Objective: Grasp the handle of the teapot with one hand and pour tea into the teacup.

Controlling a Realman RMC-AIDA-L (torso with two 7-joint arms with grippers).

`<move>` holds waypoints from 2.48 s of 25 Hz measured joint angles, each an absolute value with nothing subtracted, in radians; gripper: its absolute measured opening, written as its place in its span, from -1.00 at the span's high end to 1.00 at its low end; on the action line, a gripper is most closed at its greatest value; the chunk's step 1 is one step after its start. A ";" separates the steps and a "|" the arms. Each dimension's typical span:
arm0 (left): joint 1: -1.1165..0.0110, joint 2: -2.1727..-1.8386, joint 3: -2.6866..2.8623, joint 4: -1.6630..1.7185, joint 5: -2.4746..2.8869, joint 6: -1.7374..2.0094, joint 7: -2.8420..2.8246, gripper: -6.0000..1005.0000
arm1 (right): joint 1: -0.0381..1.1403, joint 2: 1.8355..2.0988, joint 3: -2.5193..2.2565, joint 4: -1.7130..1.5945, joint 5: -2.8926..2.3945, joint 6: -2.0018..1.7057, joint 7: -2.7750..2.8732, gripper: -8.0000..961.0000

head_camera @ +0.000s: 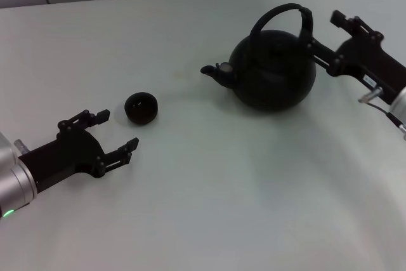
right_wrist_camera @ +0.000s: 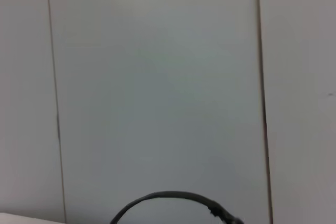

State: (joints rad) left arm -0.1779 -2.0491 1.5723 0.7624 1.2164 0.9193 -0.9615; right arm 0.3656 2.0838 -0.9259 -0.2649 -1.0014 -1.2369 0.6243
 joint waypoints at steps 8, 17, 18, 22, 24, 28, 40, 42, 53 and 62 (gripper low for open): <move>-0.173 -2.048 1.572 0.762 1.216 0.920 -0.964 -0.58 | 0.252 2.080 -0.935 -0.267 -1.022 -1.453 0.663 -0.67; -0.173 -2.049 1.576 0.763 1.216 0.920 -0.968 -0.58 | 0.359 2.082 -0.978 -0.342 -1.369 -1.412 0.816 -0.73; -0.173 -2.049 1.578 0.766 1.216 0.920 -0.969 -0.58 | 0.381 2.083 -0.978 -0.339 -1.395 -1.399 0.820 -0.73; -0.174 -2.050 1.578 0.767 1.216 0.920 -0.970 -0.58 | 0.446 2.086 -1.030 -0.338 -1.453 -1.331 0.865 -0.73; -0.175 -2.051 1.578 0.767 1.216 0.920 -0.970 -0.58 | 0.469 2.086 -1.075 -0.344 -1.455 -1.285 0.895 -0.73; -0.175 -2.051 1.580 0.767 1.216 0.920 -0.971 -0.58 | 0.507 2.085 -1.147 -0.355 -1.456 -1.208 0.946 -0.72; -0.171 -2.051 1.582 0.776 1.216 0.920 -0.985 -0.58 | 0.534 2.085 -1.167 -0.371 -1.457 -1.174 0.975 -0.72; -0.171 -2.051 1.582 0.777 1.216 0.920 -0.985 -0.58 | 0.536 2.085 -1.172 -0.371 -1.457 -1.171 0.978 -0.72; -0.168 -2.051 1.582 0.779 1.216 0.920 -0.985 -0.58 | 0.537 2.085 -1.172 -0.372 -1.457 -1.170 0.979 -0.72; -0.164 -2.050 1.583 0.781 1.216 0.920 -0.985 -0.58 | 0.536 2.086 -1.172 -0.373 -1.457 -1.170 0.980 -0.72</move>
State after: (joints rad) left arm -0.1644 -2.0498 1.5830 0.7808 1.2164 0.9203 -0.9848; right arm 0.5359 2.0856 -1.1719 -0.3728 -1.4573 -1.1702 0.9802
